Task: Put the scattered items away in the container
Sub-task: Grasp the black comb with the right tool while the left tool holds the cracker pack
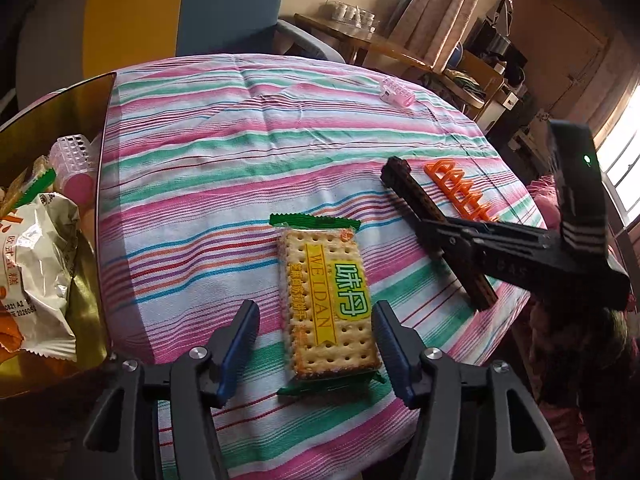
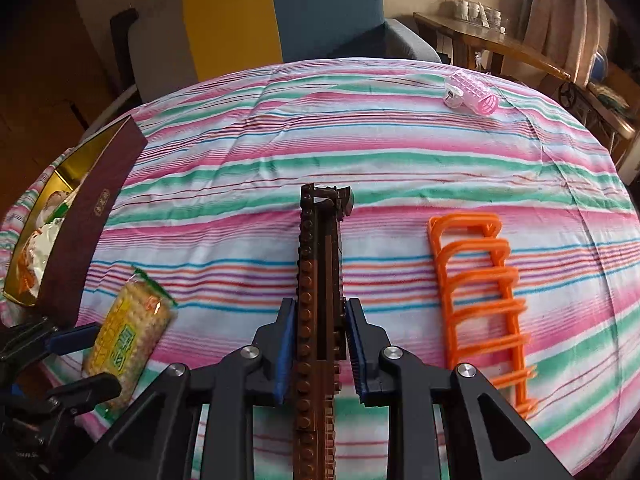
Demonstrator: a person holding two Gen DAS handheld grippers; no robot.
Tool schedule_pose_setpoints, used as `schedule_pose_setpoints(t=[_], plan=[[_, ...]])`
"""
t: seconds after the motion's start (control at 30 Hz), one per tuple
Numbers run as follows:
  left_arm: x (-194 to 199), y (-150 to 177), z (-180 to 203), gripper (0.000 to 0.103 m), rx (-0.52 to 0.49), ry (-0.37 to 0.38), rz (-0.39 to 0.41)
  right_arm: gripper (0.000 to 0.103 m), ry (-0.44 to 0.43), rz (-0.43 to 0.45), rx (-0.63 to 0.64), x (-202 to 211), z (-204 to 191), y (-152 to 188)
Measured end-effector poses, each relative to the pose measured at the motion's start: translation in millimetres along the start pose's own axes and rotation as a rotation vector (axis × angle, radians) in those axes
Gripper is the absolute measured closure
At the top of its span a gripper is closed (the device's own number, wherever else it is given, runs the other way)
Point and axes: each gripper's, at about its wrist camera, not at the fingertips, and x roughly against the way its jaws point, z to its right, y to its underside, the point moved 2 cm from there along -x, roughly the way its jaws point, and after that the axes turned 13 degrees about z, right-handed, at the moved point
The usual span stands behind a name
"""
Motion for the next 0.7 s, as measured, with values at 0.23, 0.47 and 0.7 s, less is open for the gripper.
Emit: schedule_pose_setpoints(t=[0.23, 0.47, 0.7], plan=[[-10, -7, 7, 0.042, -0.027, -0.023, -0.012, 0.077, -0.043, 0.029, -0.061, 17, -9, 19], [-21, -6, 14, 0.044, -0.068, -0.074, -0.021, 0.075, -0.076, 0.057, -0.102, 30, -16, 34], [-20, -4, 13, 0.051, -0.081, -0.101, -0.003, 0.075, -0.051, 0.077, -0.051, 29, -22, 35]])
